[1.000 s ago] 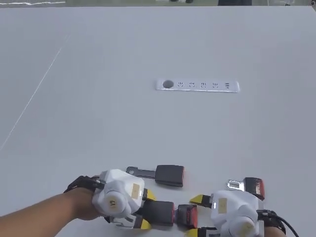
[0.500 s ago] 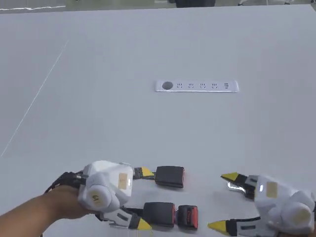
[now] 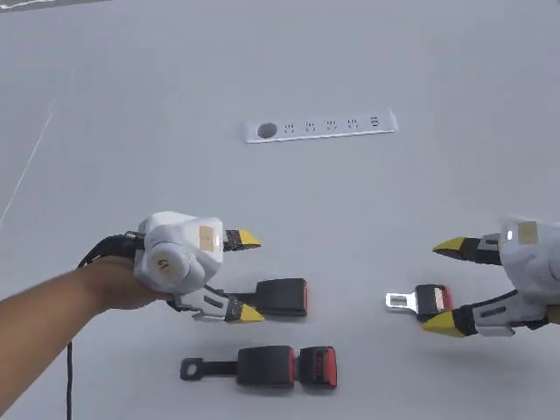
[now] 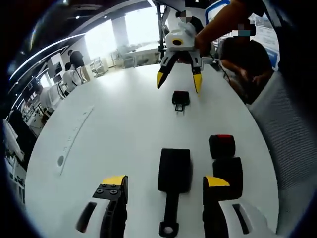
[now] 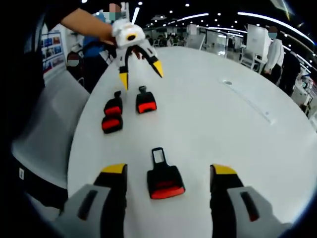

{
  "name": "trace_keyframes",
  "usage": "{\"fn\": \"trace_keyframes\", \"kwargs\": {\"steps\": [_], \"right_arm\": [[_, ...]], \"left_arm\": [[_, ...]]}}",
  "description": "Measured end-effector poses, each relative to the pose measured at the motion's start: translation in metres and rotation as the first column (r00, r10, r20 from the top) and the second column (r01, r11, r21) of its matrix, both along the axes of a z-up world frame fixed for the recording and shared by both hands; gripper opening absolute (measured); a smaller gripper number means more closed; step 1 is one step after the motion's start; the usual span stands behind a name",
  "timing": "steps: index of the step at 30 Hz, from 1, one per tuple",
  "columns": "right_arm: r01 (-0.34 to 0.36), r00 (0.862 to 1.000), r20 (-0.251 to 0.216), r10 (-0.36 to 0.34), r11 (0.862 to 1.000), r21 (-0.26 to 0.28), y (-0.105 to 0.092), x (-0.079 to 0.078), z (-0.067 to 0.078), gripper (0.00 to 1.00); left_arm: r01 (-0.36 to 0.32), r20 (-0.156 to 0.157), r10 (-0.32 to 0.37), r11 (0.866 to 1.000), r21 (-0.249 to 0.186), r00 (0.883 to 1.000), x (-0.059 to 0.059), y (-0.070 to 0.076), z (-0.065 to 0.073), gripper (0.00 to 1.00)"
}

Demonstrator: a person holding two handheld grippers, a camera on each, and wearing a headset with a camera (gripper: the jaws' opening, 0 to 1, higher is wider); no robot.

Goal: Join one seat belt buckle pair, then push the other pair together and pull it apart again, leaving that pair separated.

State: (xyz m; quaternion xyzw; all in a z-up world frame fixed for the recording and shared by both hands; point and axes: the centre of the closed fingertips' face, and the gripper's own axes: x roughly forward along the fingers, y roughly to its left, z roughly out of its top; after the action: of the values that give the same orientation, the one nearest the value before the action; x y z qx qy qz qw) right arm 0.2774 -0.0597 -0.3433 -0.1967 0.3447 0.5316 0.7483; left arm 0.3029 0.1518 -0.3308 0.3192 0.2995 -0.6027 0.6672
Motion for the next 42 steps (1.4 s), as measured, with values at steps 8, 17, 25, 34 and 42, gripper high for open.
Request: {"fn": "trace_keyframes", "kwargs": {"steps": [8,17,25,34,42], "right_arm": [[-0.068,0.995,-0.071,0.066,0.997,-0.027,0.0,-0.01,-0.02,0.66],[-0.137,0.989,-0.07,0.131,0.987,-0.08,0.003,-0.013,-0.023,0.52],[-0.159,0.986,-0.06,0.153,0.982,-0.101,0.0,-0.012,-0.026,0.39],[-0.201,0.979,-0.051,0.196,0.97,-0.139,-0.001,-0.011,-0.027,0.36],[-0.212,0.977,-0.052,0.207,0.968,-0.135,-0.001,-0.01,-0.029,0.36]], "left_arm": [[0.044,-0.034,-0.042,0.998,0.037,0.999,-0.001,-0.006,-0.027,0.61],[0.037,-0.069,-0.035,0.999,0.028,0.997,0.001,-0.01,-0.037,0.49],[0.13,-0.065,-0.127,0.99,0.049,0.99,-0.014,-0.009,-0.041,0.35],[0.127,-0.078,-0.123,0.991,0.046,0.989,-0.012,-0.007,-0.04,0.33],[0.13,-0.088,-0.126,0.99,0.047,0.988,-0.012,-0.005,-0.041,0.33]]}}
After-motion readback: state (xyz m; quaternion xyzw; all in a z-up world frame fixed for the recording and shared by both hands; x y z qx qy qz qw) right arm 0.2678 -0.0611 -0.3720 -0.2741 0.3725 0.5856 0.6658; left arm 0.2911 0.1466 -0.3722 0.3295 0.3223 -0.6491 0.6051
